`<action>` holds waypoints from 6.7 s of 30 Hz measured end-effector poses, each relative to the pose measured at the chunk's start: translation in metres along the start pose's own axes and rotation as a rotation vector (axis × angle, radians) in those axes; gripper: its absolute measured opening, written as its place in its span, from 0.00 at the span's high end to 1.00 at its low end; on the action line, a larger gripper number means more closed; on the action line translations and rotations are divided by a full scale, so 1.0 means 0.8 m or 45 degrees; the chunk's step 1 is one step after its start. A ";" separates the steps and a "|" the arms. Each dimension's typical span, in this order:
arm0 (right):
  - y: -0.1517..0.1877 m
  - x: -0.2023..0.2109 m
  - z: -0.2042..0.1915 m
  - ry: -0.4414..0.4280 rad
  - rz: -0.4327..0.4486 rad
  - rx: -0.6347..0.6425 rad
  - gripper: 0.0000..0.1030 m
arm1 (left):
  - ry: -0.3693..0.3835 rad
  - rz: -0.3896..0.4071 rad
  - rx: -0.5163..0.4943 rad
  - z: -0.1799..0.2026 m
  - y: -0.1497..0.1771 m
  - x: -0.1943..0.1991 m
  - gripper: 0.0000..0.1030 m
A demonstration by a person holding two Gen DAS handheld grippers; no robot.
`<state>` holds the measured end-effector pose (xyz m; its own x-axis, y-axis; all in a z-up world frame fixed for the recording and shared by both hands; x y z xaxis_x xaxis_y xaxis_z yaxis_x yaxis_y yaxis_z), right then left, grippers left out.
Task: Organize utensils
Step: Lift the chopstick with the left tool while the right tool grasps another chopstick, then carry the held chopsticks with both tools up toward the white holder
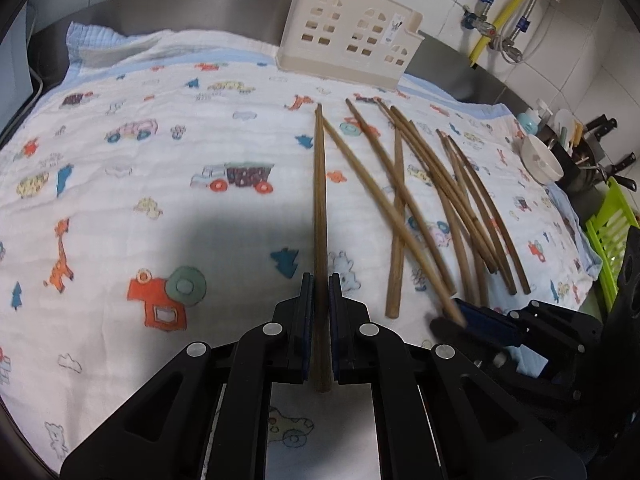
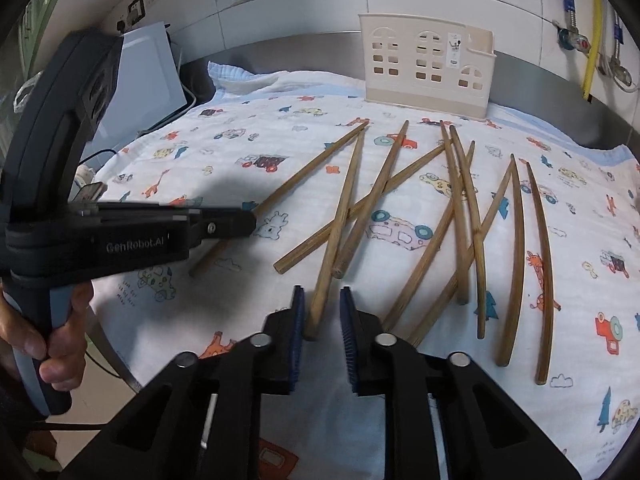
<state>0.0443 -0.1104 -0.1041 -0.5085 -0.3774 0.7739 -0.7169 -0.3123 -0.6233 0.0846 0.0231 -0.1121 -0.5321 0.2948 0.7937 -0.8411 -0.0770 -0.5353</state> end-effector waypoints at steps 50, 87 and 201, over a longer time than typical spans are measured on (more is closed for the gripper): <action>-0.106 0.145 0.036 -0.002 0.320 0.136 0.93 | -0.020 0.189 -0.026 0.017 -0.013 0.061 0.94; -0.181 0.189 0.058 -0.028 0.396 0.218 0.93 | -0.179 0.010 -0.172 -0.002 0.023 0.033 0.73; -0.375 0.193 0.162 0.227 0.629 0.082 0.93 | -0.007 0.576 -0.257 0.088 -0.293 0.103 0.95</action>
<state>0.2431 -0.1876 0.1879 -0.8557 -0.3405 0.3897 -0.3435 -0.1897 -0.9198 0.2313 -0.0013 0.0991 -0.8406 0.2692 0.4700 -0.4905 -0.0102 -0.8714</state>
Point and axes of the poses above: each gripper's, at about its wrist camera, not at the fingertips, and x roughly against the way its jaws point, z to its right, y to its underside, the point moved 3 cm from there along -x, roughly the way its jaws point, and after that the axes turned 3 degrees about -z, right-handed, at the moved point
